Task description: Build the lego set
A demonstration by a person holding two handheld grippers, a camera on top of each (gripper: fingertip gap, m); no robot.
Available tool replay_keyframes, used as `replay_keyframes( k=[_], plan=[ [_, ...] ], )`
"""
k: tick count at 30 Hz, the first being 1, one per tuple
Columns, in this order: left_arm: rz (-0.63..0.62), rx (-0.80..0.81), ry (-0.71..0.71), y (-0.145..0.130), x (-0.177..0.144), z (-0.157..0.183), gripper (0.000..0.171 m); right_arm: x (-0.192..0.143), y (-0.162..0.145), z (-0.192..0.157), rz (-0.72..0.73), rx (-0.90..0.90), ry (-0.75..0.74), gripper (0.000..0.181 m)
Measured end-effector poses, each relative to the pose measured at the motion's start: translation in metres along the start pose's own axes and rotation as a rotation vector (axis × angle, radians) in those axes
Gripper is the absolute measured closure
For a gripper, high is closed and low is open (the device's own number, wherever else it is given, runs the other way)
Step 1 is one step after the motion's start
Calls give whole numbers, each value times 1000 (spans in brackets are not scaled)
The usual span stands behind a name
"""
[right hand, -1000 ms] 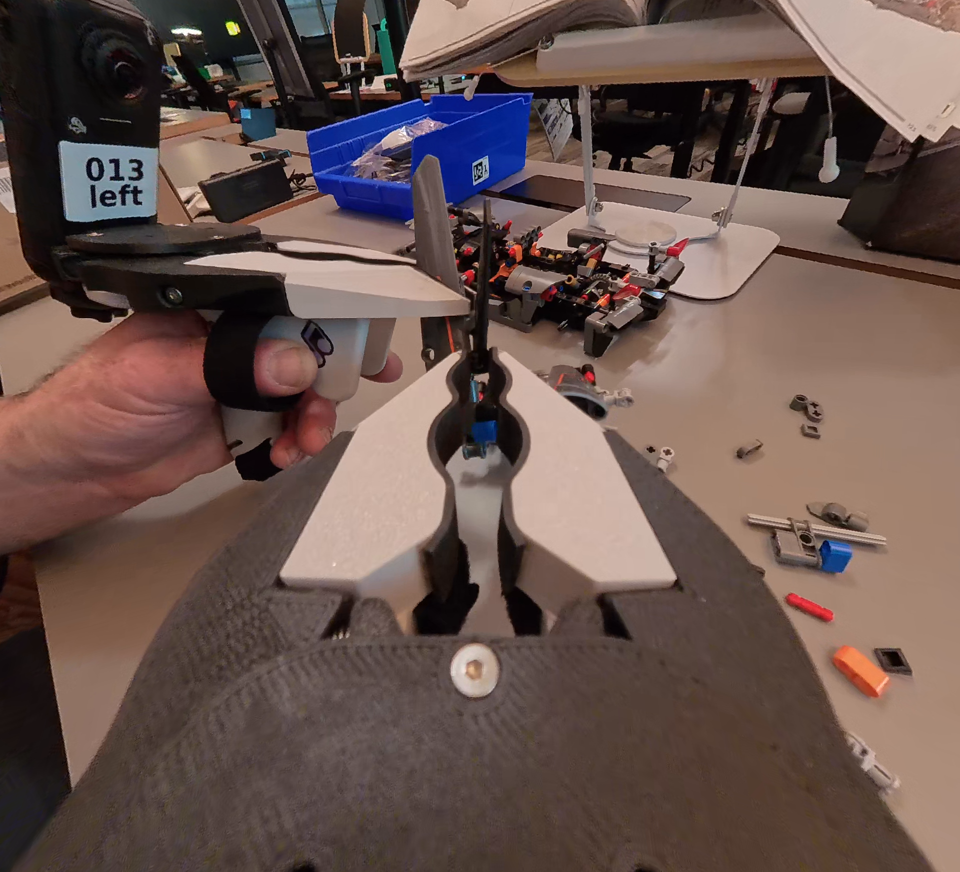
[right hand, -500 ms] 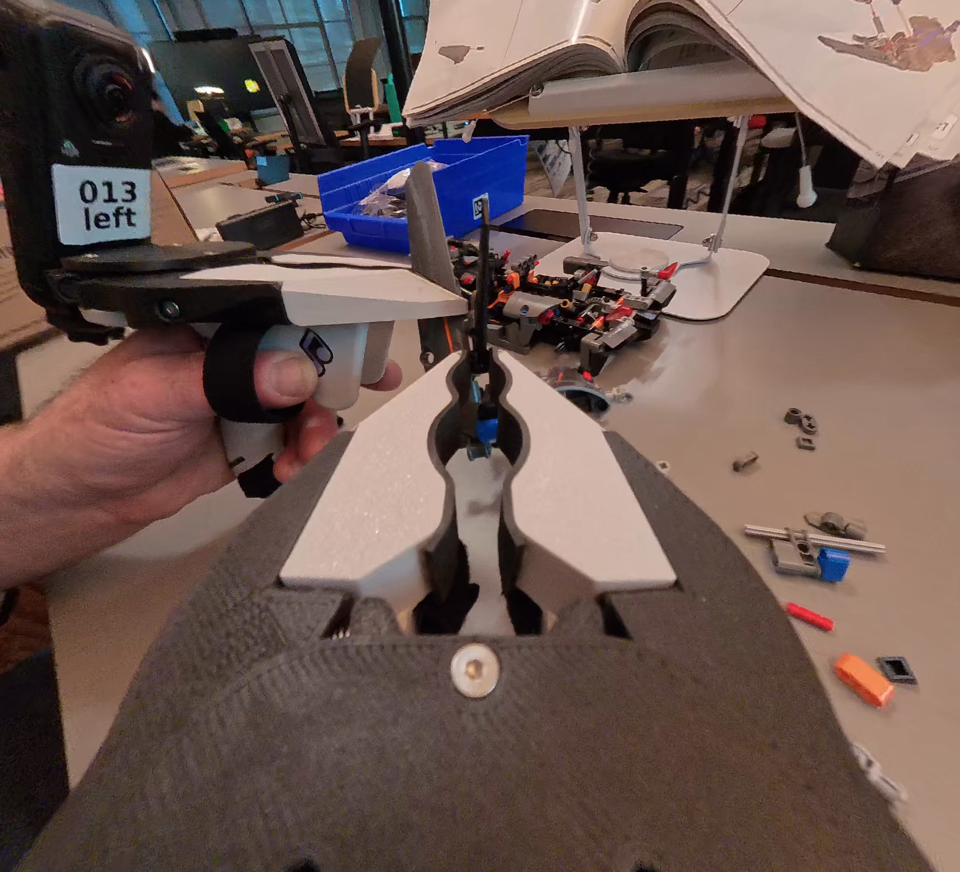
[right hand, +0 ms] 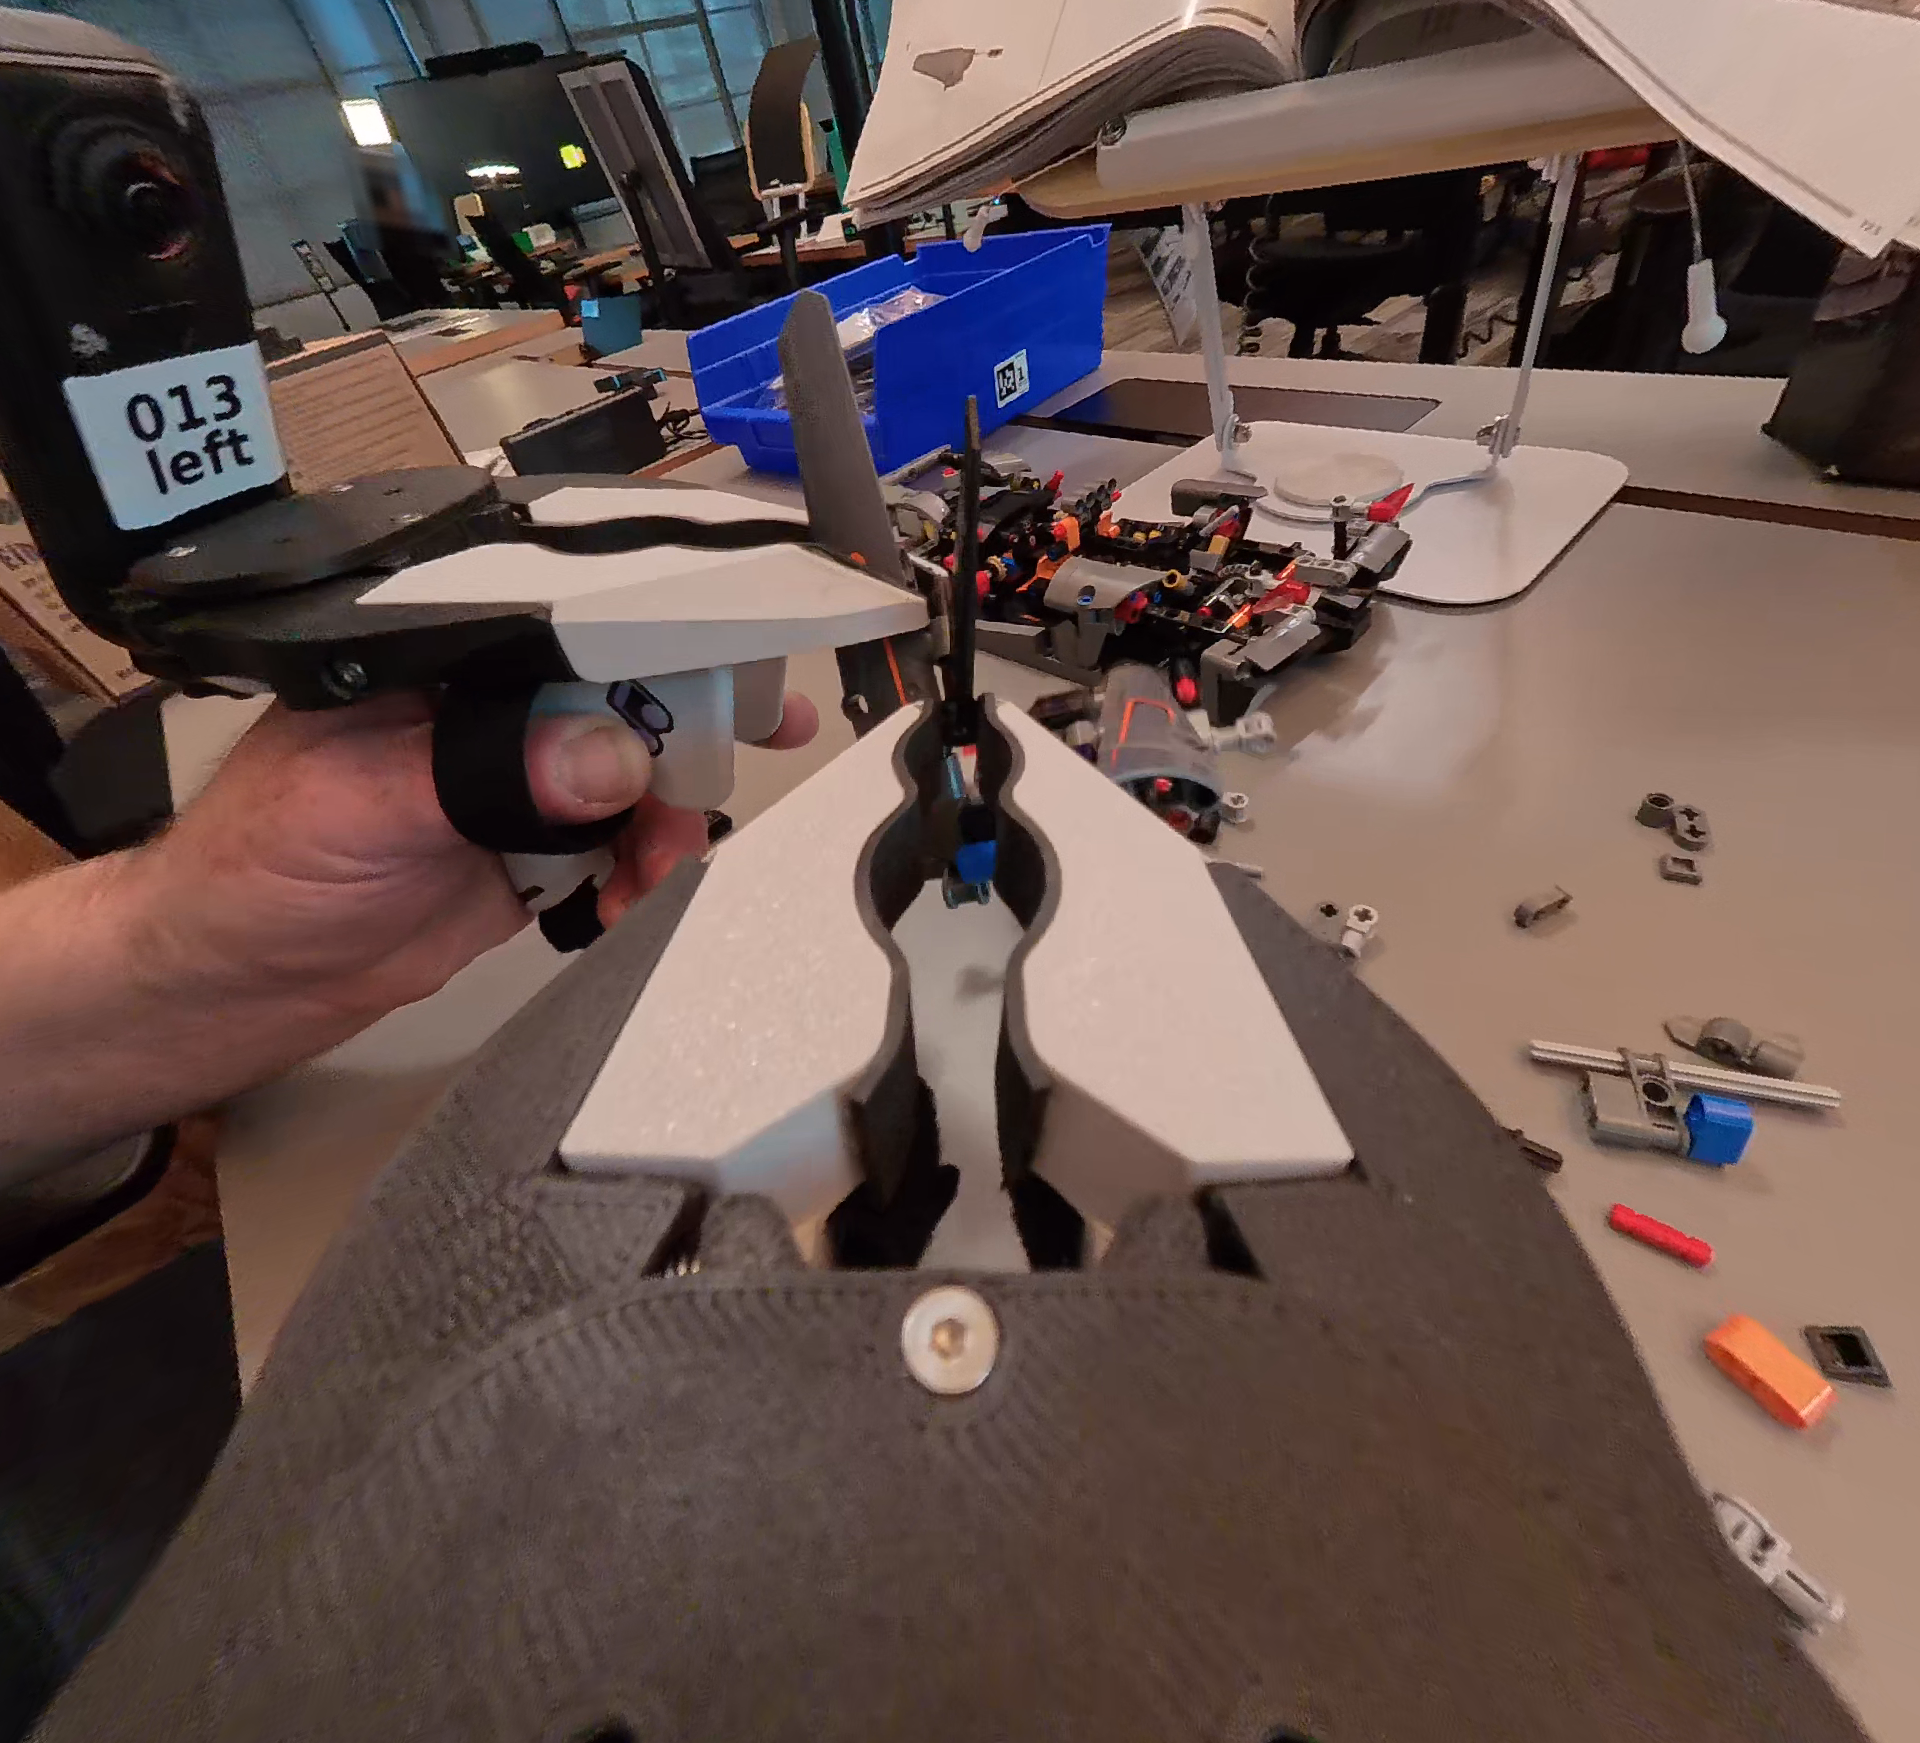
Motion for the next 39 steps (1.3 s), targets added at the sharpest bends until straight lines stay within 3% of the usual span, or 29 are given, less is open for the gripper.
replay_keyframes(
  k=[4, 18, 28, 39],
  plan=[
    [5, 68, 16, 4, -1, 4, 163, -1, 1, 0, 17, 30, 28, 177],
    [92, -36, -1, 14, -2, 7, 163, -5, 11, -2, 153, 64, 88, 177],
    [136, -7, -41, 22, -4, 12, 164, -8, 15, -4, 192, 194, 211, 178],
    [184, -66, -34, 27, -5, 11, 164, -9, 25, -9, 164, -46, 38, 178]
  ],
)
Point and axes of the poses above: each gripper's, where its closed fingertips meet, x out along the fingers, y out of its top, z = x × y across the jaws, the point moved 3 cm from there along -x, back along the fingers, and after that the axes turned 1 degree about z, right-handed, at the moved point
